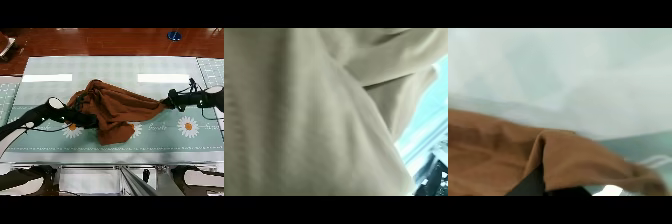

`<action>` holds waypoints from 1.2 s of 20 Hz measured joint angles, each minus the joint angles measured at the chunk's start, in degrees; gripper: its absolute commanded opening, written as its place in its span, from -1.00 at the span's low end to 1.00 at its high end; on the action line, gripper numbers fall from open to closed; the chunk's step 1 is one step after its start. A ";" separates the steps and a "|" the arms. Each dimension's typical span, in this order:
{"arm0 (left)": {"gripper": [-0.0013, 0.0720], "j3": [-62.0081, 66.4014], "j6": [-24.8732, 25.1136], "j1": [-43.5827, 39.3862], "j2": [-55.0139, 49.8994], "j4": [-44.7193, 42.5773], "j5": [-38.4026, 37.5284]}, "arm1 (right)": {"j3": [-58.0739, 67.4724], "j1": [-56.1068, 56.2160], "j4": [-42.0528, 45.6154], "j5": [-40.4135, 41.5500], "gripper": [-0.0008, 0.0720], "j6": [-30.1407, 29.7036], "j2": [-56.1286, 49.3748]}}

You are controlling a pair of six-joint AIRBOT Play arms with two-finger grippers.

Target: Fold the shirts.

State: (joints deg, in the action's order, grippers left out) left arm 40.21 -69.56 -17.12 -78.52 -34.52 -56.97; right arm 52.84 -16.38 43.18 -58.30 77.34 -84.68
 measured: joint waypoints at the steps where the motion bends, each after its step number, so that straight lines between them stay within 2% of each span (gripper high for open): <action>1: -0.90 1.60 0.17 1.38 0.85 0.02 -0.46 | 2.60 0.35 0.57 -1.70 -0.92 -0.13 0.13; 4: -0.90 10.14 0.39 7.69 6.21 1.73 -3.04 | 14.36 0.96 2.69 -6.38 -0.92 0.35 3.45; 10: -0.90 37.90 0.46 21.81 18.01 5.44 -3.45 | 39.87 1.29 4.50 -8.46 -0.92 1.44 16.17; 15: -0.90 57.22 0.39 29.97 24.48 5.92 -4.07 | 48.83 1.36 9.01 -9.88 -0.92 1.64 30.91; 19: -0.90 63.45 0.37 32.85 31.23 0.66 -4.76 | 50.53 1.36 15.19 -12.22 -0.92 2.36 41.86; 24: -0.90 65.31 -1.79 33.62 38.95 -12.31 -8.57 | 51.04 1.36 21.53 -18.01 -0.92 4.83 49.55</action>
State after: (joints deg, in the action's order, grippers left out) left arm 105.51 -71.35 16.49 -39.57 -46.83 -65.54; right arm 103.88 -15.03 64.71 -76.31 82.17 -35.14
